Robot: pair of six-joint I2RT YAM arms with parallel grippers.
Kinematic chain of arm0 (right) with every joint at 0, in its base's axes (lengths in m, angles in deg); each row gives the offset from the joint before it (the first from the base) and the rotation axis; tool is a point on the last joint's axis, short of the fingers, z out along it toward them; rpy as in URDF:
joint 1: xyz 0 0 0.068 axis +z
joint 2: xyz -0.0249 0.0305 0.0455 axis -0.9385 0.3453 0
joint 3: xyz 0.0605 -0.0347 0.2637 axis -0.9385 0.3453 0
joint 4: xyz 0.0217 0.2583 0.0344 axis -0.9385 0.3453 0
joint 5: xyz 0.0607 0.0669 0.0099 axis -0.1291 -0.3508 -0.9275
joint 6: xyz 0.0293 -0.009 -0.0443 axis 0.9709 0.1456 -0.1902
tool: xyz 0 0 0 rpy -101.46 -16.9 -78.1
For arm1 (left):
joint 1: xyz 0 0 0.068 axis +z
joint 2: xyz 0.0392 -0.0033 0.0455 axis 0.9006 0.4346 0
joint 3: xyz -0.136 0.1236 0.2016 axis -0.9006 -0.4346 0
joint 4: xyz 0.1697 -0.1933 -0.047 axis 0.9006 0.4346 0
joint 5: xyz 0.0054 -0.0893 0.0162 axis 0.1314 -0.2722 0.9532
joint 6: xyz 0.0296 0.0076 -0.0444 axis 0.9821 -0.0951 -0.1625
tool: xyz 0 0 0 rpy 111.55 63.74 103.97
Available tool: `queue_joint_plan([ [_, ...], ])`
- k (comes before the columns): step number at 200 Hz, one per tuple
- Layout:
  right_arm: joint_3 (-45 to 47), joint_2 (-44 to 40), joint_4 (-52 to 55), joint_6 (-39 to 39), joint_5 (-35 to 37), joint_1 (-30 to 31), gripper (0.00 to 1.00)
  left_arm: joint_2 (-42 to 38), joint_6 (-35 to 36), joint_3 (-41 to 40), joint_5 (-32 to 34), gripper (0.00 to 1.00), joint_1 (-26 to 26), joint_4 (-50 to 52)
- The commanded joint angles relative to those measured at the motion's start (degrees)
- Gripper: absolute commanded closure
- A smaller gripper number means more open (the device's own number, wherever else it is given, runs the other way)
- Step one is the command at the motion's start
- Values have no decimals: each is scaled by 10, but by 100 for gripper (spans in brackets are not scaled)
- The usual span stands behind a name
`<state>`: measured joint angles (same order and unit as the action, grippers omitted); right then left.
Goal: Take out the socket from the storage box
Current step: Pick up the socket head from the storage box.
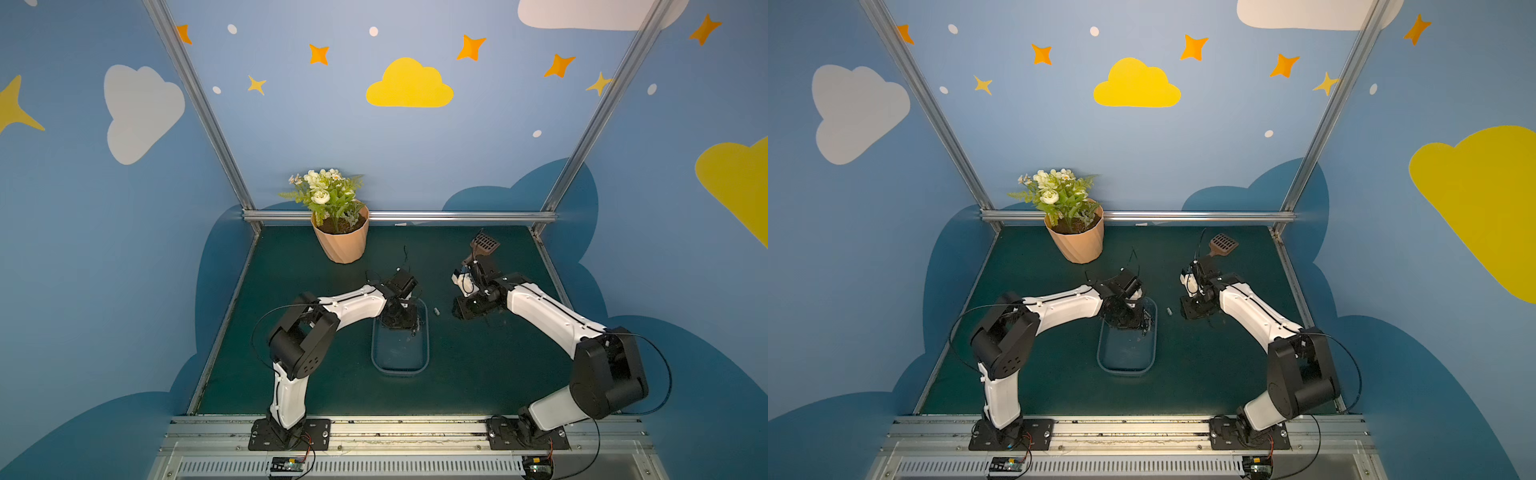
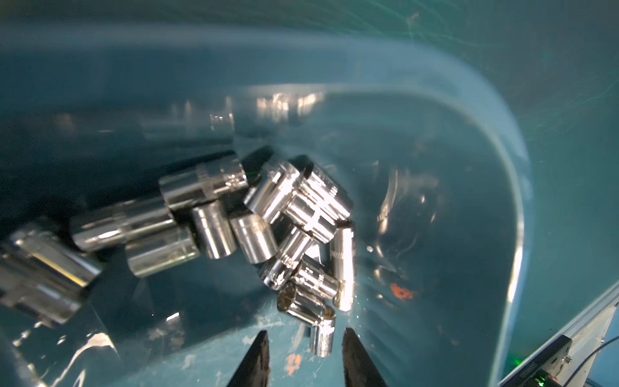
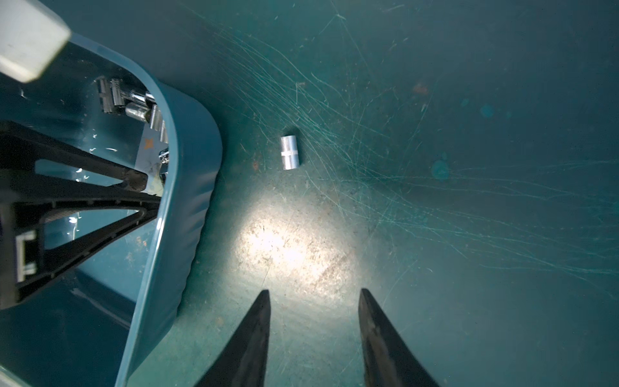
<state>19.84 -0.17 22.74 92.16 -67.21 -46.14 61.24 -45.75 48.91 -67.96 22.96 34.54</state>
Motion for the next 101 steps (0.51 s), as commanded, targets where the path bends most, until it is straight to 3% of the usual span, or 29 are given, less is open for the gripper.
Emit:
queue_joint_plan([
  [1, 5, -17, -10, 3, -9, -4, 56, 19, -7, 10, 2, 63, -3, 12],
  [101, 16, -15, -16, 5, -16, -9, 57, 47, -6, 22, 17, 70, -3, 20],
])
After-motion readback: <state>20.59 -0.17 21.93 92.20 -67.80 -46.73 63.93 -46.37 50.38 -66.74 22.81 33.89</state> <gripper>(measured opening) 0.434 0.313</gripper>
